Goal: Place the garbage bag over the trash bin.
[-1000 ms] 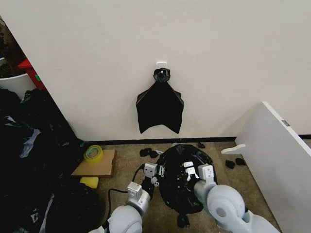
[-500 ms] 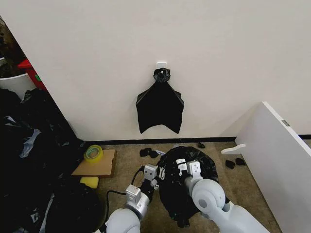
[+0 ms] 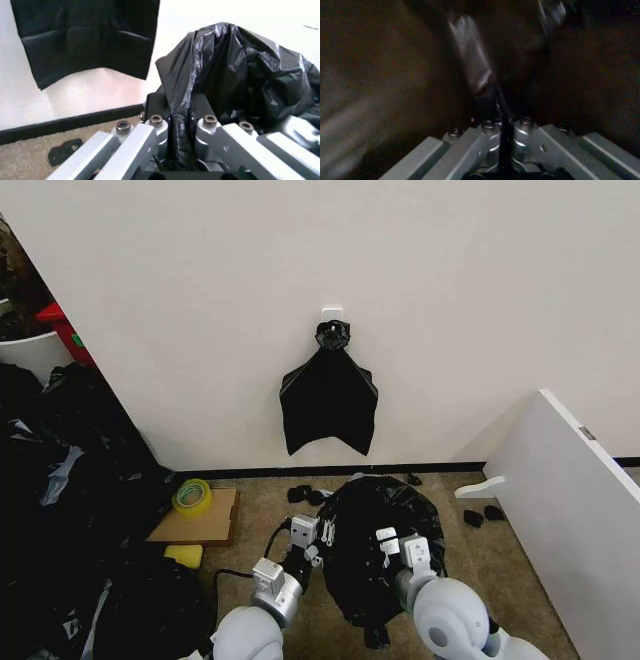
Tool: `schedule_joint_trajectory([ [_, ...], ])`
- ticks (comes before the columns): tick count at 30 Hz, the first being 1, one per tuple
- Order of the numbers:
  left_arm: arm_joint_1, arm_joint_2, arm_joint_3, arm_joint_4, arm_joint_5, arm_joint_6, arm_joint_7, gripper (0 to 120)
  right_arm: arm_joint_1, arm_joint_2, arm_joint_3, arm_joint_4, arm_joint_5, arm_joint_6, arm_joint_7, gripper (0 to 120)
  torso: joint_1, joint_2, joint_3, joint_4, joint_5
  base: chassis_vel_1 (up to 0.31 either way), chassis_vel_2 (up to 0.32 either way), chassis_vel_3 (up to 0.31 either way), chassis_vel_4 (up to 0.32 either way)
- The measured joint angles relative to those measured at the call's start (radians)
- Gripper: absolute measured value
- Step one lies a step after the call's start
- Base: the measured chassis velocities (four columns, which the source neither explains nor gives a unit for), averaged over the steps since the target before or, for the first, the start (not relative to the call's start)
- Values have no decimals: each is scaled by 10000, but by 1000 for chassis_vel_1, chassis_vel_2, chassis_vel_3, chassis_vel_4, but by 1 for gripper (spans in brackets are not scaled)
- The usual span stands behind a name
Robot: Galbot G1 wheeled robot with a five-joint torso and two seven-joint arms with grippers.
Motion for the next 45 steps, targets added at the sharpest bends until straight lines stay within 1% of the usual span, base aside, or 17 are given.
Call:
schedule_joint_trajectory([
  [2, 22, 29, 77, 25, 307, -96, 114, 4, 191, 140, -99, -64, -10, 2, 10, 0, 0, 0, 0, 0, -2, 0, 0, 0, 0],
  [5, 50, 18, 168, 36, 396, -132, 174, 4, 327, 239, -142, -127, -151, 6, -56, 0, 0, 0, 0, 1, -3, 0, 0, 0, 0],
  [8, 62, 0, 207, 34, 405, -139, 208, 4, 372, 267, -139, -254, -395, 10, -156, 0, 0, 0, 0, 0, -2, 0, 0, 0, 0],
  [12, 38, -40, 252, 17, 406, -161, 228, 4, 361, 245, -28, -763, -932, 14, -244, 0, 0, 0, 1, -1, -1, 0, 0, 0, 0],
  [14, 7, -54, 237, 17, 370, -164, 226, 4, 183, 215, -183, -726, -1049, 14, -234, 0, 0, 0, 1, -5, -3, 0, 0, 0, 0],
  [16, 20, -55, 239, 17, 352, -164, 225, 4, 175, 349, -427, -649, -1249, 14, -347, 0, 0, 0, 1, -3, -3, 0, 0, 0, 0],
  [20, 111, 12, 253, -27, 365, -164, 305, 4, 468, 636, -431, -782, -1410, 18, -597, 0, 0, 0, 1, 1, -1, 0, 0, 0, 0],
  [23, 167, 67, 260, -83, 387, -164, 347, 4, 631, 618, -322, -974, -1471, 23, -621, 0, 0, 0, 1, 2, 0, 0, 0, 0, 0],
  [25, 186, 91, 245, -130, 401, -164, 358, 4, 640, 367, -272, -1120, -1493, 24, -615, 0, 0, 0, 1, -2, -3, 0, 0, 0, 0],
  [28, 173, 62, 211, -150, 399, -166, 360, 4, 525, 254, -344, -1135, -1494, 23, -593, 0, 0, 0, 1, -4, -3, 0, 0, 0, 0],
  [31, 158, 41, 206, -151, 392, -167, 368, 4, 502, 331, -543, -1138, -1494, 21, -594, 0, 0, 0, 1, -4, -3, 0, 0, 0, 0],
  [32, 170, 35, 214, -153, 390, -166, 386, 4, 574, 471, -666, -1161, -1493, 21, -622, 0, 0, 0, 1, -4, -1, 0, 0, 0, 0],
  [34, 263, 32, 246, -183, 428, -166, 417, 4, 876, 737, -668, -1269, -1474, 22, -786, 0, 0, 0, 1, 0, 0, 0, 0, 0, 0],
  [36, 316, 35, 256, -204, 453, -166, 421, 4, 1030, 774, -612, -1349, -1448, 22, -811, 0, 0, 0, 1, 3, 0, 0, 0, 0, 0],
  [40, 368, 46, 120, -275, 490, -167, 421, 4, 1127, 504, -494, -1535, -1366, 22, -742, 0, 0, 0, 1, -1, -4, 0, 0, 0, 0],
  [45, 289, 21, -6, -328, 372, -163, 420, 4, 850, 539, -562, -1615, -1651, 18, -743, 0, 0, 0, 1, -5, -4, 0, 0, 0, 0],
])
